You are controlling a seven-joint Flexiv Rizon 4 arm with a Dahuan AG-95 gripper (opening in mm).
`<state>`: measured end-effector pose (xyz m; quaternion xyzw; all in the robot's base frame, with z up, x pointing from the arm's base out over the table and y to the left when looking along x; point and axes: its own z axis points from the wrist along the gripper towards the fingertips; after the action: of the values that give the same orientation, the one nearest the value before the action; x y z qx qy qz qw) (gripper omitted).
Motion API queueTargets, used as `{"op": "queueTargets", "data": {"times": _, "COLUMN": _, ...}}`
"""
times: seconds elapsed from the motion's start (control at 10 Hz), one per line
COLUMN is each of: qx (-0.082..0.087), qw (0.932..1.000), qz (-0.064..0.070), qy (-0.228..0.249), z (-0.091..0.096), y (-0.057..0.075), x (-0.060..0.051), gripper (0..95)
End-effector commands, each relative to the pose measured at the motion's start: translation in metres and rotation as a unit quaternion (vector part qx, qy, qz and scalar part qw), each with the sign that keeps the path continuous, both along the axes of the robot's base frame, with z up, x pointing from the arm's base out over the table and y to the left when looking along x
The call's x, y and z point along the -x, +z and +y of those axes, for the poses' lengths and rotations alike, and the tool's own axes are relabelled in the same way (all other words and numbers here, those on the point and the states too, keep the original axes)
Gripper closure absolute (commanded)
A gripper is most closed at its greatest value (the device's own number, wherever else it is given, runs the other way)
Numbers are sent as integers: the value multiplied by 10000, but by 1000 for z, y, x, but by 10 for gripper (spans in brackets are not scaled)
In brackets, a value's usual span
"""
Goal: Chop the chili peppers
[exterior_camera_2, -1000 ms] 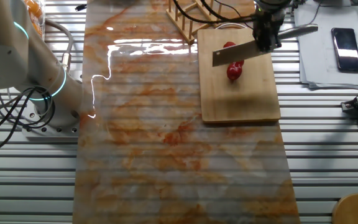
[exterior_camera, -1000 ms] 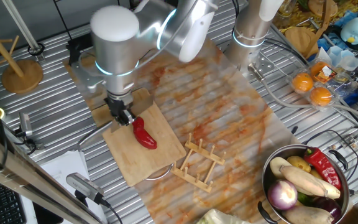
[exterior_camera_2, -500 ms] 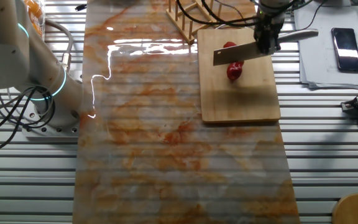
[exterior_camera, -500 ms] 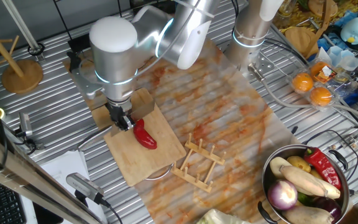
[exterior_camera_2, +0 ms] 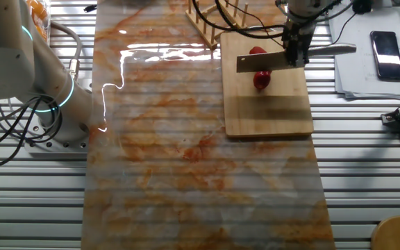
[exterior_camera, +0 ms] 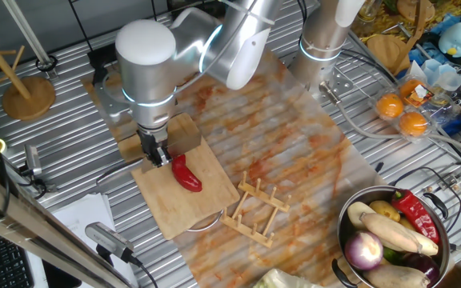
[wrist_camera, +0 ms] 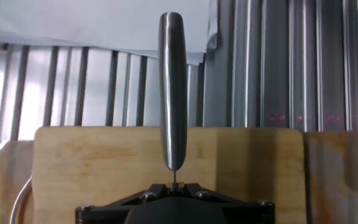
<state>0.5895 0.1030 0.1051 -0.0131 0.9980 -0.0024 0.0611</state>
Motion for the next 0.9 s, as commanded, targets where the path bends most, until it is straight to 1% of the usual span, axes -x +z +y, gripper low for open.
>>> {"op": "queueTargets", "data": {"times": 0.1, "qx": -12, "qw": 9998, "qz": -18, "qy": -175, "z": -2, "y": -1, "x": 3, "gripper": 950}}
{"op": "queueTargets", "data": {"times": 0.4, "qx": -26, "qw": 9994, "qz": -17, "qy": -352, "z": -2, "y": -2, "x": 4, "gripper": 950}}
{"op": "queueTargets", "data": {"times": 0.7, "qx": -5, "qw": 9995, "qz": -33, "qy": -329, "z": -3, "y": -4, "x": 3, "gripper": 950}}
{"op": "queueTargets", "data": {"times": 0.9, "qx": -10, "qw": 9996, "qz": -26, "qy": -297, "z": -1, "y": 3, "x": 5, "gripper": 950}}
